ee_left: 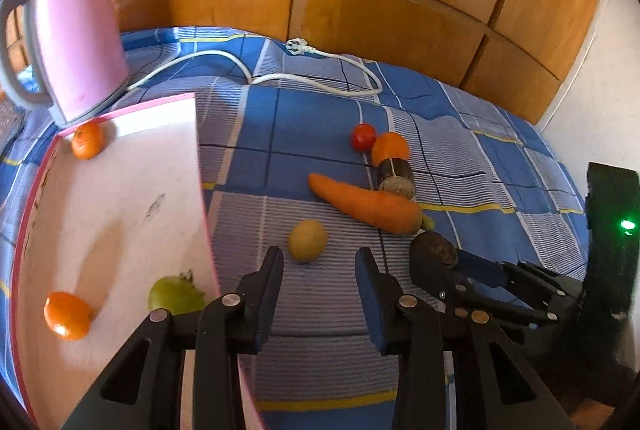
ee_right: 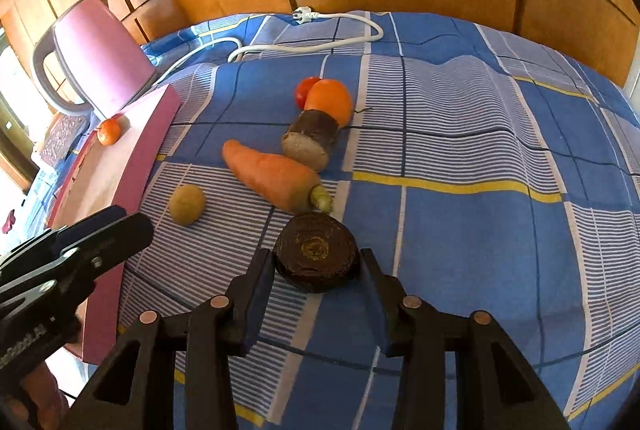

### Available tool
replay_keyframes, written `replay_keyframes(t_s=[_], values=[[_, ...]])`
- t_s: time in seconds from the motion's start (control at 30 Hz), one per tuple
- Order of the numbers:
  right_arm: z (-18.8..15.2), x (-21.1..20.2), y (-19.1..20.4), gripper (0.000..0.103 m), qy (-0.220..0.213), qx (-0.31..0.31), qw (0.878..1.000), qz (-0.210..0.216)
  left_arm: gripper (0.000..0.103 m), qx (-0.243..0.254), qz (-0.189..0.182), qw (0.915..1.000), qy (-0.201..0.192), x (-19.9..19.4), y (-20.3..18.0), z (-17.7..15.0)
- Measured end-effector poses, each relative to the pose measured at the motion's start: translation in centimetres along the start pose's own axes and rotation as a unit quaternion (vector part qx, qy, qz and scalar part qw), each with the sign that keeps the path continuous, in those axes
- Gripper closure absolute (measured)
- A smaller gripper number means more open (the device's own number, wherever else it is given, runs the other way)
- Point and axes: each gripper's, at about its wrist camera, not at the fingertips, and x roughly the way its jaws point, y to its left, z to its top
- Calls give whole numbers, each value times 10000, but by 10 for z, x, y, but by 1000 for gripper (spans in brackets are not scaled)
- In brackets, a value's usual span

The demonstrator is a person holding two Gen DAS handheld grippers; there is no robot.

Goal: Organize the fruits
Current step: 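Grasp the dark round beet with the right tool while the left tool grasps the yellow potato, then lift the beet with the right tool while the left tool lifts the potato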

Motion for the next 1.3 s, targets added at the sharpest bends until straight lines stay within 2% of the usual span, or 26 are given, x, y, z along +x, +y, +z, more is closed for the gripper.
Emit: replay_keyframes(t_s=[0.33,0.4,0.57,0.8,1.3], values=[[0,1,-5,60,-14,110,9998,147,65,242,440,9978,424,34,-11,11],[0,1,-5,60,-17,109,9998,149,75,183,540,9971,499,40,-10,12],[1,2,-6,59,-41,97,9998,148,78,253,633,9966,469,47,-16,10],[0,0,-7,60,-47,52,9999,130,78,147,322,9990,268,32,-19,-3],[-18,-17,-16,60,23,40,9999,-125,78,296,30,9991,297,12,-42,-41]])
